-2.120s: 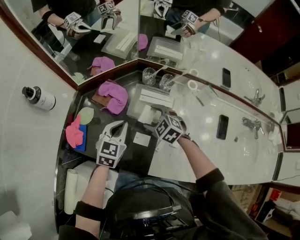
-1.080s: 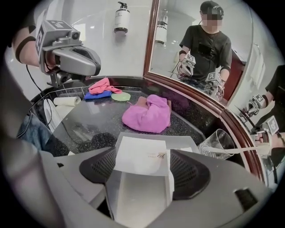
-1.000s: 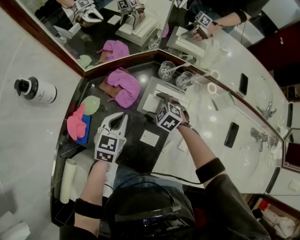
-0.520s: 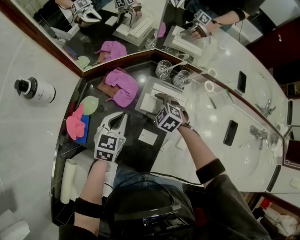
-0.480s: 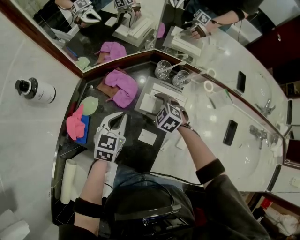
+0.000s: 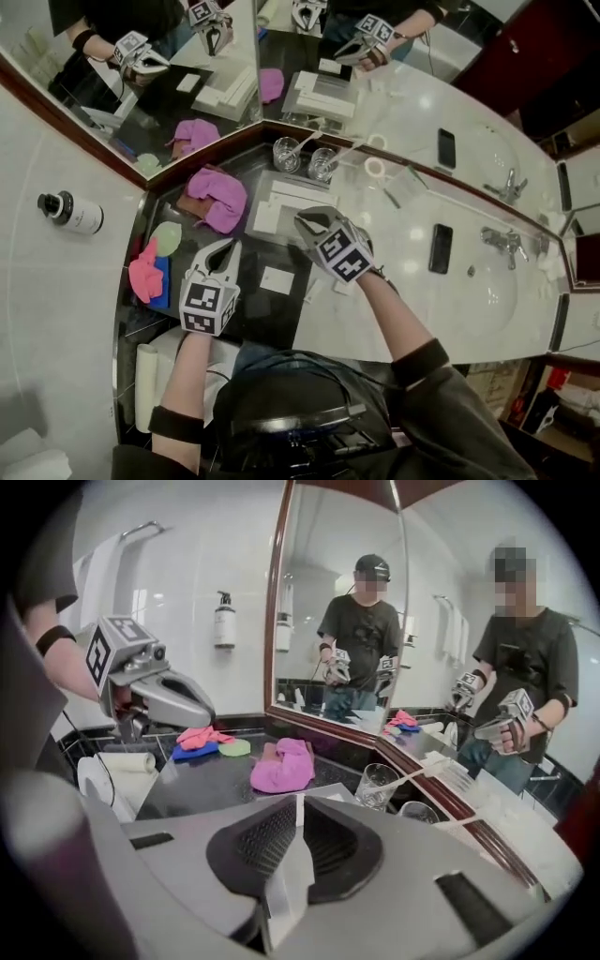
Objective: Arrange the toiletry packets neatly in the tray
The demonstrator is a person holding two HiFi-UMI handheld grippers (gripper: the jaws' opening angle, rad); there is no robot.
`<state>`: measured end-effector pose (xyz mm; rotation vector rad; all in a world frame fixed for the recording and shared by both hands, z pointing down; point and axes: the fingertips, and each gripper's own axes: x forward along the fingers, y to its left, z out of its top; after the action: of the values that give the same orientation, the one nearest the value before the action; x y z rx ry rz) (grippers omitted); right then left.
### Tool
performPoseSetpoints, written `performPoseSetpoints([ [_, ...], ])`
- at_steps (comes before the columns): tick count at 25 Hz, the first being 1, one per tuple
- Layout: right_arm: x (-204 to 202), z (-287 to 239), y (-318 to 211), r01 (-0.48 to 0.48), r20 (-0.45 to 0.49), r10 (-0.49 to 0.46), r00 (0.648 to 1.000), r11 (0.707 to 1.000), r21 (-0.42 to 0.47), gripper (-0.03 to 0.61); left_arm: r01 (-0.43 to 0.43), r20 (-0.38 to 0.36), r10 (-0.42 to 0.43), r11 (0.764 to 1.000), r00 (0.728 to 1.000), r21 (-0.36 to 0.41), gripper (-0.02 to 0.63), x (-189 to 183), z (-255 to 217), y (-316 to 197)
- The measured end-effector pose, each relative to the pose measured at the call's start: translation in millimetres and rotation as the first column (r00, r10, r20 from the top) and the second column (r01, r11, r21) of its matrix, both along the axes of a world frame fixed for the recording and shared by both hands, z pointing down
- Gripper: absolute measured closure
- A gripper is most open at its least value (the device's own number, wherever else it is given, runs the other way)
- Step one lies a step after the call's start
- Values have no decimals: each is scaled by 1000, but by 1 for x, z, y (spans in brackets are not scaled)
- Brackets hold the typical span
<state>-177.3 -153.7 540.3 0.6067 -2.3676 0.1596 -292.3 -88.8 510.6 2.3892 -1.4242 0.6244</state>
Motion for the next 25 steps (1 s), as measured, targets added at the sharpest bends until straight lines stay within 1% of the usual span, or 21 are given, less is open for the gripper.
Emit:
performPoseSetpoints([
  [3, 25, -21, 6, -92, 73, 92, 993, 996, 1, 561, -21, 1, 21, 1000, 1000, 4, 612, 13, -6, 3],
  [5, 43, -34, 9, -151, 113, 149, 982, 989, 2, 565, -25, -9, 25, 1000, 1000, 8, 612, 20, -12, 3],
  [8, 75, -51, 15, -236, 164, 233, 959, 972, -1, 566, -21, -28, 22, 1000, 999, 10, 612, 31, -20, 4],
  [10, 100, -59, 21, -295, 199, 290, 936, 956, -7, 566, -16, -48, 16, 1000, 999, 7, 612, 37, -25, 6],
  [13, 141, -68, 33, -398, 257, 391, 884, 917, -29, 566, -17, -82, 17, 1000, 997, 8, 613, 47, -32, 8],
  [16, 188, -70, 44, -503, 311, 495, 812, 862, -58, 566, -33, -95, 34, 999, 995, 11, 612, 60, -38, 9],
  [20, 242, -68, 61, -595, 340, 586, 735, 799, -89, 566, -49, -98, 51, 998, 994, 25, 614, 76, -45, 14],
  [22, 263, -63, 69, -624, 342, 619, 707, 774, -108, 566, -56, -100, 59, 998, 993, 33, 614, 84, -48, 17],
  [25, 282, -59, 79, -646, 338, 644, 687, 753, -122, 566, -79, -89, 83, 996, 993, 45, 614, 96, -50, 21],
])
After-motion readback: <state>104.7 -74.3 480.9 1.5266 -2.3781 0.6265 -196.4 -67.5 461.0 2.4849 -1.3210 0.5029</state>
